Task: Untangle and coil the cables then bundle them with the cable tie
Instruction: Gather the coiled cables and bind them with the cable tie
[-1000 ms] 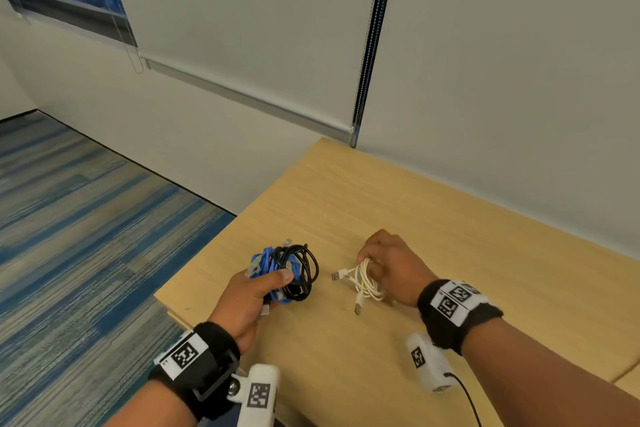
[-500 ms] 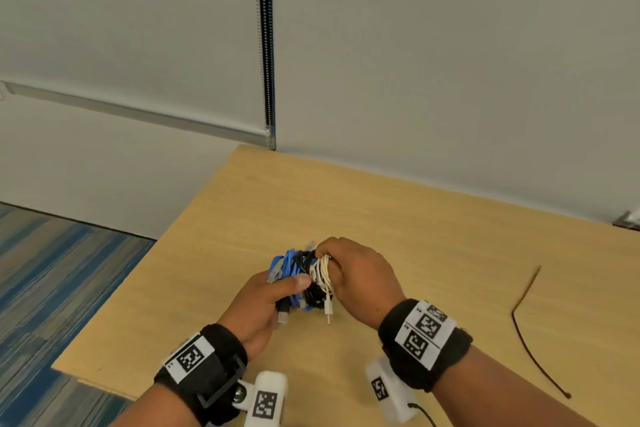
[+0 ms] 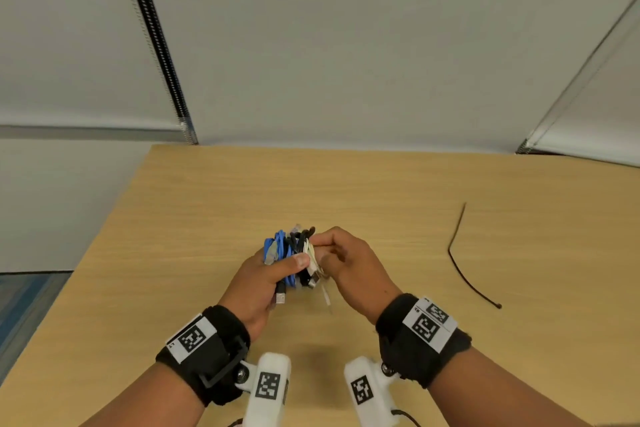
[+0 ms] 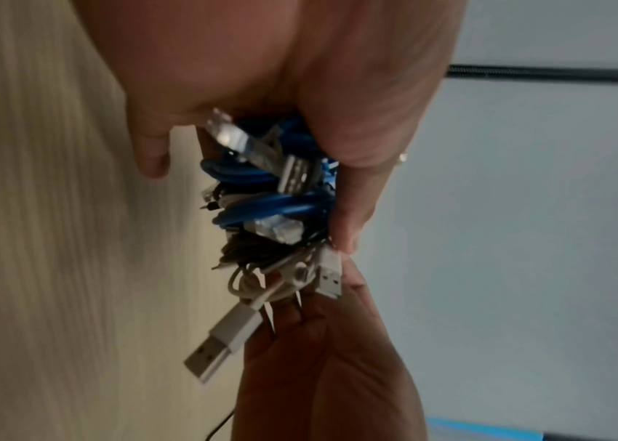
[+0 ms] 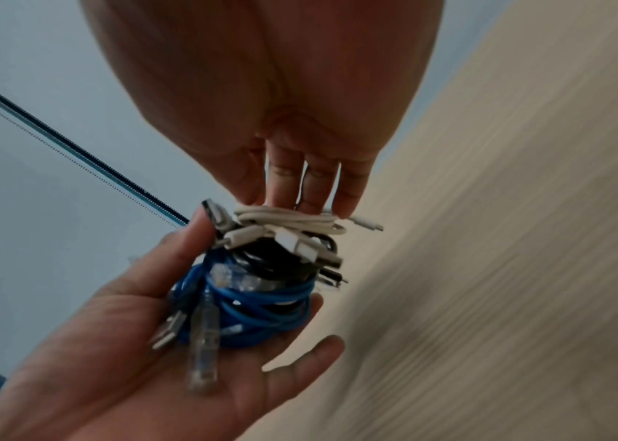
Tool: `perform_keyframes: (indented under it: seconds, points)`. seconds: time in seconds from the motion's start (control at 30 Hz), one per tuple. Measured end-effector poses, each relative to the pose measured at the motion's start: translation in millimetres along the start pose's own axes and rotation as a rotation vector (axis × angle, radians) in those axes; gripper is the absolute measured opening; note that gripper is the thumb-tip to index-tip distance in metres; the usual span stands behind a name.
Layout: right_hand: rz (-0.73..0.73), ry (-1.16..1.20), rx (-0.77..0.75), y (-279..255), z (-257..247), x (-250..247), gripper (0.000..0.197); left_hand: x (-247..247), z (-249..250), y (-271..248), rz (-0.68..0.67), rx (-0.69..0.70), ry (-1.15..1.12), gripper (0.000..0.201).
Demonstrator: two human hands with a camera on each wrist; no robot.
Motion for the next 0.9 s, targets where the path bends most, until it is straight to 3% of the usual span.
perform_keyframes:
  seconds: [0.13,0.23,0.4,0.47,0.53,0.6,0.73,0.8,0.9]
  points:
    - [0.091,0.155,0.051,-11,14,-30,0.02,45,0,3,-0.055,-0.025,0.062,0.038]
    - [0.117,0.214,0.035,-14,21,-59,0.021,78,-1,12,-0.041,-0.089,0.053,0.026]
    - [-0.002,0.218,-0.019,-15,30,-95,0.029,112,-10,27,0.038,-0.073,-0.023,0.015]
    - [-0.023,0.226,0.022,-11,44,-119,0.031,119,-14,32,0.08,-0.044,-0.009,0.025]
    - [0.102,0.089,0.123,-1,73,-158,0.024,122,-20,35,0.116,-0.039,0.019,0.054]
    - [0.24,-0.162,0.266,7,106,-201,0.016,123,-26,35,0.132,-0.038,0.068,0.067]
    - [0.157,-0.495,0.556,17,160,-231,0.035,129,-27,34,0.088,-0.022,0.161,0.055]
    - [0.118,-0.599,0.609,18,172,-227,0.045,131,-22,35,0.056,0.006,0.179,0.058]
    - [0.119,-0.709,0.628,21,175,-227,0.029,127,-16,38,0.039,0.027,0.194,0.061]
Point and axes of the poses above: each hand's wrist, its own y-axis towards the middle knuckle, its own x-axis out of the palm, z = x × y, the point moved 6 cm from there along y, towards the middle knuckle, and after that the axes turned 5 degrees about -x, right-handed, at the moved point
